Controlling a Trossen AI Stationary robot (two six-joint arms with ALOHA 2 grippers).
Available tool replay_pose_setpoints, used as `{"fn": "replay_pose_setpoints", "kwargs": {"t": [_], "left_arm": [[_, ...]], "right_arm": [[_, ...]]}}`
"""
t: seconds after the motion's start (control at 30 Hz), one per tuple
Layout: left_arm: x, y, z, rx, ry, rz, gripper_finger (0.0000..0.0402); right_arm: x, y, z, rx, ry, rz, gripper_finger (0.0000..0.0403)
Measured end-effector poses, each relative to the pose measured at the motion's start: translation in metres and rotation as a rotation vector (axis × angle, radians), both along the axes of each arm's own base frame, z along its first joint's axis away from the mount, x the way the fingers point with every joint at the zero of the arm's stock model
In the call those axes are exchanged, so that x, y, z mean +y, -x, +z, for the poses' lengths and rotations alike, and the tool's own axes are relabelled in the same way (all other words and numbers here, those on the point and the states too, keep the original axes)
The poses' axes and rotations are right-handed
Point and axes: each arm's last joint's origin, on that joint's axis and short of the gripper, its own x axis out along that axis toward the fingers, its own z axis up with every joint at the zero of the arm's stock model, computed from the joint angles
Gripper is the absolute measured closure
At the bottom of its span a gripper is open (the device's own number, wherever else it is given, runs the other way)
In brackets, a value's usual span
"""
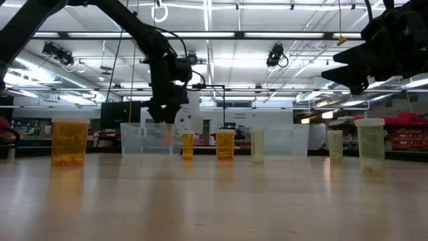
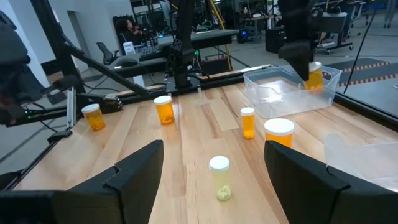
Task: Pick and place medicine bottles into bin by pill shape (circle, oval)
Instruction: Put the large orange pill bottle into the left transparent bin
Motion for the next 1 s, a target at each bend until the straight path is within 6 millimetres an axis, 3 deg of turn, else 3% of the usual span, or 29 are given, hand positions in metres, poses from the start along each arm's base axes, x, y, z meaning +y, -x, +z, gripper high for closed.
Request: {"fn": "replay_pose_setpoints", "kwargs": {"t": [1.0], "left_arm": [[0.0053,-0.0082,-0.0027,-0.024,-0.089,0.041,0.0186]], "right_arm": [[0.0,0.0,-0.0001,0.0,0.0,0.0,0.0118]]}}
